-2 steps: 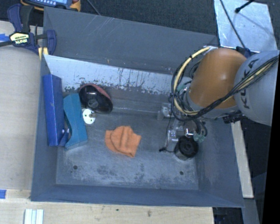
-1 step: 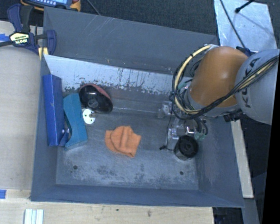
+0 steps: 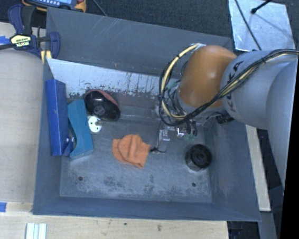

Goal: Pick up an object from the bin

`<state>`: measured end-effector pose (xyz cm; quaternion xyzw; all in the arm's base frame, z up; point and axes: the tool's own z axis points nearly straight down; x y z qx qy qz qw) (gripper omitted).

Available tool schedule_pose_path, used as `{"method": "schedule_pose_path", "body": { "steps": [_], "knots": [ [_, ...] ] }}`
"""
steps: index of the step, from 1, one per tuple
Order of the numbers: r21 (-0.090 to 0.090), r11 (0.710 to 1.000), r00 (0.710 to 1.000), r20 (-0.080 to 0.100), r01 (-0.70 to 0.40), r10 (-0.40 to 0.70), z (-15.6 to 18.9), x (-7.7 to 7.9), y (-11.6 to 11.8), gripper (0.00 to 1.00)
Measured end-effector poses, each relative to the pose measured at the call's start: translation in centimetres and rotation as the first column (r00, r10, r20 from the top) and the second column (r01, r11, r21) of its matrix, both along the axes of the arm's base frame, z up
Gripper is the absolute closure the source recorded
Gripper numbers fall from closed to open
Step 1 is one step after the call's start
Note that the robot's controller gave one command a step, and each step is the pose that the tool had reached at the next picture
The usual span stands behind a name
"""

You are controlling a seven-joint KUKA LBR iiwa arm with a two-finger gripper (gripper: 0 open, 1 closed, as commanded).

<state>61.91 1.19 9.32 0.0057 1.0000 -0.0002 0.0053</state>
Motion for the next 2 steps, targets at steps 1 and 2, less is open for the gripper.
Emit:
{"method": "schedule_pose_path", "body": {
  "steps": [1, 2],
  "knots": [
    [0.002, 1.0, 1.0, -0.009, -0.005, 0.005, -1.9, -1.0, 1.8, 0.0],
    [0.001, 0.997, 0.997, -0.007, 0.074, -0.074, -2.2, -5.4, 3.2, 0.0]
  ]
}}
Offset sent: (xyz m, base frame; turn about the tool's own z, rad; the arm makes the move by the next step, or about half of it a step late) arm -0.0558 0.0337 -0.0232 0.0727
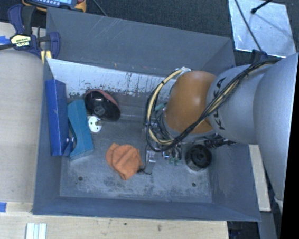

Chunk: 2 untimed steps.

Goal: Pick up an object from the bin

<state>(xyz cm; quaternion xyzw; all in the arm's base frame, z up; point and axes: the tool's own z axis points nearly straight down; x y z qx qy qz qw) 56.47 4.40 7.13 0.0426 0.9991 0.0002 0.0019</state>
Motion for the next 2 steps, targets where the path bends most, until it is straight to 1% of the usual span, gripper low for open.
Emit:
{"method": "schedule_pose_path", "body": {
  "steps": [1, 2],
  "knots": [
    [-0.001, 0.976, 0.976, -0.001, -0.218, 0.218, -0.1, 2.0, 1.6, 0.0],
    [-0.001, 0.97, 0.97, 0.002, -0.245, 0.245, 0.0, 0.2, 2.4, 0.0]
  ]
}}
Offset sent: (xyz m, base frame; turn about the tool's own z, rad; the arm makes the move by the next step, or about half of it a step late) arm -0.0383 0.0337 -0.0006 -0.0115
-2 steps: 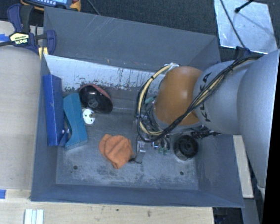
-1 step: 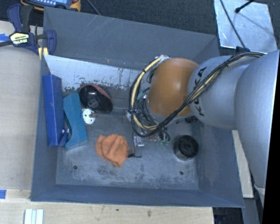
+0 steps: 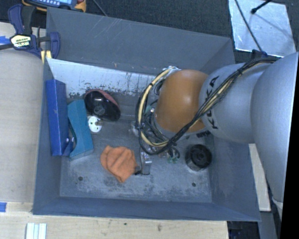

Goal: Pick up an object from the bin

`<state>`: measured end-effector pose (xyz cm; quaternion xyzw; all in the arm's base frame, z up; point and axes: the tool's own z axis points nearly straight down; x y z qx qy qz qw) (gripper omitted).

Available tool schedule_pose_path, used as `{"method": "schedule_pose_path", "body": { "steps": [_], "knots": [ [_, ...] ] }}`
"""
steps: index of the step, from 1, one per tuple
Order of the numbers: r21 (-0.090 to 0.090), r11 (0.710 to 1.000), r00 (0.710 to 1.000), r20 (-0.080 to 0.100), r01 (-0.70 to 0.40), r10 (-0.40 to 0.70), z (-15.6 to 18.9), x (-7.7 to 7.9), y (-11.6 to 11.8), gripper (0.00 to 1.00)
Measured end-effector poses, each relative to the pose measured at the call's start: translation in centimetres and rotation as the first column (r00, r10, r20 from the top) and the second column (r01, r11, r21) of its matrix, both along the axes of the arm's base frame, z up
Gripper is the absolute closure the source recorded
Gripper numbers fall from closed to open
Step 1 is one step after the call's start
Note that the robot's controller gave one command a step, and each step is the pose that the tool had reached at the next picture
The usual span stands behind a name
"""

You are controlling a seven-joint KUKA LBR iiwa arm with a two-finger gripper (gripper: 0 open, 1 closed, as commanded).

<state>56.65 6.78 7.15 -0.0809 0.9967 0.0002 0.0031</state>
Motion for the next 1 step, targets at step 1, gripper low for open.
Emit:
{"method": "schedule_pose_path", "body": {
  "steps": [1],
  "knots": [
    [0.0, 0.973, 0.973, -0.004, 0.231, -0.231, -0.08, -0.45, 1.8, 0.0]
  ]
}}
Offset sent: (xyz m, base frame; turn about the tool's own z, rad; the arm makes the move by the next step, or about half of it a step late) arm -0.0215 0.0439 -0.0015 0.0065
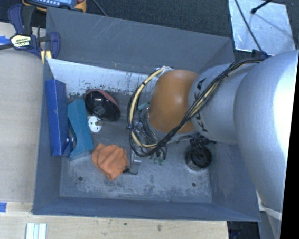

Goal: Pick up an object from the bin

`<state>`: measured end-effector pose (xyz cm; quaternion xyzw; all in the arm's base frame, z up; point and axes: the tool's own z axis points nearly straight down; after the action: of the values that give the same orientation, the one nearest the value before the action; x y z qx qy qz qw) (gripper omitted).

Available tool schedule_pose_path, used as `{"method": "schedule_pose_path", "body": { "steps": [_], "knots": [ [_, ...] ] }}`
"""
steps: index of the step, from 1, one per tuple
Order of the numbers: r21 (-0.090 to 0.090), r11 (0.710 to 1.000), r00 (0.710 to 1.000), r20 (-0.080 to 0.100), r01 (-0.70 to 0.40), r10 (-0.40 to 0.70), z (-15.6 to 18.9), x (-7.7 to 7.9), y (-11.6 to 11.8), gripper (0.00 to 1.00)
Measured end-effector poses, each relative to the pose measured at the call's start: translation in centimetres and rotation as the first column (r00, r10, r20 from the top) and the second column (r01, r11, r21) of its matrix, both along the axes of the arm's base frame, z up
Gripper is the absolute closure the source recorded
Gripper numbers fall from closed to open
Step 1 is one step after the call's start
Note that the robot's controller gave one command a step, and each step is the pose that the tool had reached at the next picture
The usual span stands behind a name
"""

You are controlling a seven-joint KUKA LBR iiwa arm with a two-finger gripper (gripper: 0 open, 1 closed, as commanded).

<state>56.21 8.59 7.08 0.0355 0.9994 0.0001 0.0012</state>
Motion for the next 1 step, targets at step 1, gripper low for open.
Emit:
{"method": "schedule_pose_path", "body": {
  "steps": [1],
  "knots": [
    [-0.001, 0.981, 0.981, 0.001, -0.194, 0.194, 0.02, -1.01, 1.78, 0.0]
  ]
}}
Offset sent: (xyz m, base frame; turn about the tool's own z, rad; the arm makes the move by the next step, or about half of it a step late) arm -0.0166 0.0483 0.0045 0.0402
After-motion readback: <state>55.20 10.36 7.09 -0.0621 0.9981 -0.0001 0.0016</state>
